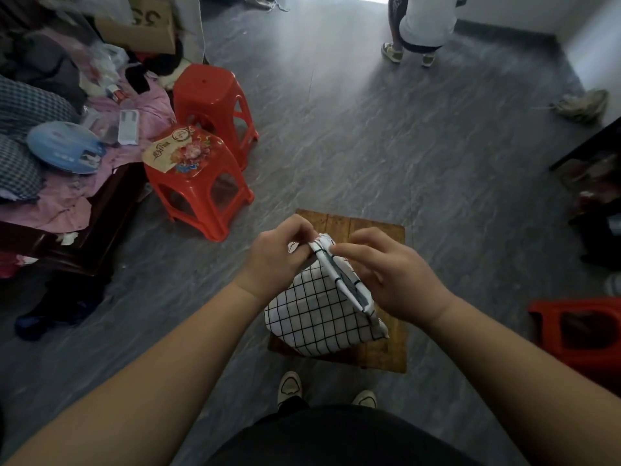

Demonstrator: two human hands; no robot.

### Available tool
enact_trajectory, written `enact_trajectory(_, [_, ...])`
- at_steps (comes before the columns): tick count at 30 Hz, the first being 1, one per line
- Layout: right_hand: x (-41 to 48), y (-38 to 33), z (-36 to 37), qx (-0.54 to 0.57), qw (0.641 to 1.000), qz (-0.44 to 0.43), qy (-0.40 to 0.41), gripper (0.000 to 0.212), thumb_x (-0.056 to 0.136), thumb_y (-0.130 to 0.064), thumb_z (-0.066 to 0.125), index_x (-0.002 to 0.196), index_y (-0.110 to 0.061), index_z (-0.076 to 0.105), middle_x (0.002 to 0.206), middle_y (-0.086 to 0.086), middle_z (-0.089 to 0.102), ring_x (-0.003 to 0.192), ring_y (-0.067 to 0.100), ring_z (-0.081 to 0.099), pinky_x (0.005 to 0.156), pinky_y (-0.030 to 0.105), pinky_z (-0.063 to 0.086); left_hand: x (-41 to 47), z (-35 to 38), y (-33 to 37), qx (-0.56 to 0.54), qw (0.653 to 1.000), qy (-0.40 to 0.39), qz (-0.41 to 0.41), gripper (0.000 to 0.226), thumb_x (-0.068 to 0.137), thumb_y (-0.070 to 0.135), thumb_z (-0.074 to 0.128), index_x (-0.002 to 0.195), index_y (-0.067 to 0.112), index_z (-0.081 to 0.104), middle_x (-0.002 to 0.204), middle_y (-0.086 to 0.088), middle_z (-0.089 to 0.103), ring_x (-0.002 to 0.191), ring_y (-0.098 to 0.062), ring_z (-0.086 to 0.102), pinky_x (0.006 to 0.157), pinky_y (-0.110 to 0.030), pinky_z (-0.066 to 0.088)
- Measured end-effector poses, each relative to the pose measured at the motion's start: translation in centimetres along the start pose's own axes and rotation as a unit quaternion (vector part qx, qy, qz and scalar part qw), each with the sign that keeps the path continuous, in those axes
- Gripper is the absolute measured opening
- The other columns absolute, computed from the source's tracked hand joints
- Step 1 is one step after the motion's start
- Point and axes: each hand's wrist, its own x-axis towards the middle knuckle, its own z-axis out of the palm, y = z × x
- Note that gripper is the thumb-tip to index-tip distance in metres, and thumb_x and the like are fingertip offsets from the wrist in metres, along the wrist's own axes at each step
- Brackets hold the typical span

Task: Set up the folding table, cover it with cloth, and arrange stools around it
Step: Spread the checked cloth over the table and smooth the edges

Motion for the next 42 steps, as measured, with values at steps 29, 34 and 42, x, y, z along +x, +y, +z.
enact_trajectory(29, [-0.8,5.2,-6.6,-0.288,0.909,0.252,-0.165,0.016,0.095,-0.041,0.047,0.093,-0.025,0.047,0.086,0.001,0.064,0.073,0.029,0.060,0.055,0.033,0.040,4.4,-6.5,-0.2,0.337,0.941,-0.040,0.009,0.019,0.098,0.027,0.054,0.107,0.026,0.071,0.098,-0.008,0.073,0.093,-0.033,0.064,0.074,-0.040,0.050])
enact_trajectory(34, [-3.2,6.5,-6.5,-0.279,0.903,0.299,-0.130,0.017,0.085,-0.031,0.064,0.072,-0.025,0.054,0.082,-0.001,0.065,0.085,0.026,0.055,0.069,0.036,0.050,3.6,-4.8,-0.4,0.281,0.959,-0.037,0.016,0.016,0.095,0.021,0.059,0.103,0.021,0.072,0.093,-0.005,0.074,0.089,-0.027,0.066,0.074,-0.037,0.049])
enact_trajectory(42, [-5.0,7.1,-9.8,-0.263,0.935,0.237,-0.021,0.012,0.080,-0.027,0.079,0.082,-0.020,0.071,0.106,-0.003,0.073,0.114,0.027,0.060,0.084,0.040,0.051,7.4,-5.6,0.9,0.338,0.934,-0.050,0.103,0.014,0.094,0.023,0.062,0.093,0.015,0.074,0.085,-0.005,0.071,0.082,-0.028,0.064,0.064,-0.030,0.033])
